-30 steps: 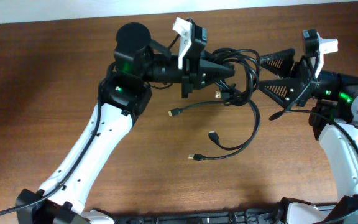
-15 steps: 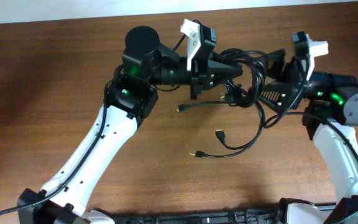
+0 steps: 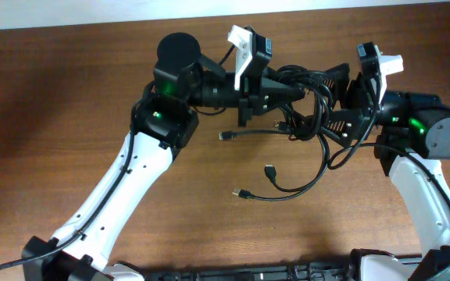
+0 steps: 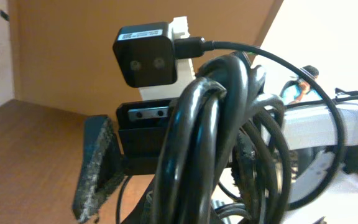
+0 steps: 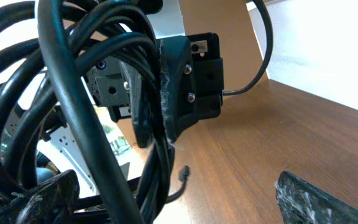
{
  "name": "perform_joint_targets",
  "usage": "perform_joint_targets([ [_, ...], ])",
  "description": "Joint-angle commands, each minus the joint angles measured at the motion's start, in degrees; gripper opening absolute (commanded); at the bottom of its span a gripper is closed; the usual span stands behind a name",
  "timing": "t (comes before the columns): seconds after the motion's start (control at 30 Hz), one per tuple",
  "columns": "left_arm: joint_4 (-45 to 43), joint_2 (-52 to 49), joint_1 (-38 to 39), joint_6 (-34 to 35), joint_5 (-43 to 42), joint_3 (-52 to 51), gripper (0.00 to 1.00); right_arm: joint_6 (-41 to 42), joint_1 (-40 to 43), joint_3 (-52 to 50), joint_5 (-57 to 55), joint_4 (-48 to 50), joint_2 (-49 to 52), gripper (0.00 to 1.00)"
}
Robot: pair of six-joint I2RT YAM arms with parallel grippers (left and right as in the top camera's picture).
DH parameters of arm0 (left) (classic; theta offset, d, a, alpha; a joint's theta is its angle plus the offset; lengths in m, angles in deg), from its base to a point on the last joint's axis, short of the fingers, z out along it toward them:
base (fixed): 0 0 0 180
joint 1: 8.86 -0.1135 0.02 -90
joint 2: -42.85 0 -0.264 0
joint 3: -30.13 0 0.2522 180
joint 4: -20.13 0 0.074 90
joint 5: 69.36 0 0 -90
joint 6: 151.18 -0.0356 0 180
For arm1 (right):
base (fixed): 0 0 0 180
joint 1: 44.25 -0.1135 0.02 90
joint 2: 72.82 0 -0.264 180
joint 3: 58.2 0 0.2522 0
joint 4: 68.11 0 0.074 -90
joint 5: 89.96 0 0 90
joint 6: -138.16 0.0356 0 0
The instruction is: Untangle cables
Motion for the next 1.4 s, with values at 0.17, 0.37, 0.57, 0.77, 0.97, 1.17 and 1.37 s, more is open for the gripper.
perform_joint_targets([
  [0.17, -10.6, 0.98, -5.81, 15.28, -14.12, 0.59, 0.0, -2.84, -1.11, 0.44, 0.48, 6.93, -0.5, 0.98],
  [0.37, -11.04, 0.98, -3.74, 15.04, -13.66, 0.59, 0.0, -2.64, -1.11, 0.44, -0.11, 6.88, -0.5, 0.99],
  [0.57, -9.44, 0.66, -2.93, 12.24, -8.31, 0.59, 0.0, -2.38, -1.29, 0.44, -0.09, 6.93, -0.5, 0.98],
  [0.77, -8.85, -1.9, -2.93, 12.26, -5.49, 0.59, 0.0, -2.69, -4.35, 0.44, -0.04, 6.99, -0.5, 0.98],
  [0.97, -8.85, -2.71, -2.93, 12.48, -5.53, 0.59, 0.0, -2.86, -4.55, 0.44, 0.09, 6.97, -0.5, 0.98],
  [1.17, -8.87, -2.71, -0.66, 12.46, -5.53, 0.59, 0.0, -2.86, -4.55, 0.44, -0.15, 6.95, -0.5, 0.98],
  [1.37, -10.69, -2.71, 1.84, 12.48, -9.79, 0.59, 0.0, -2.89, -4.37, 0.44, -0.15, 6.95, -0.5, 0.99],
])
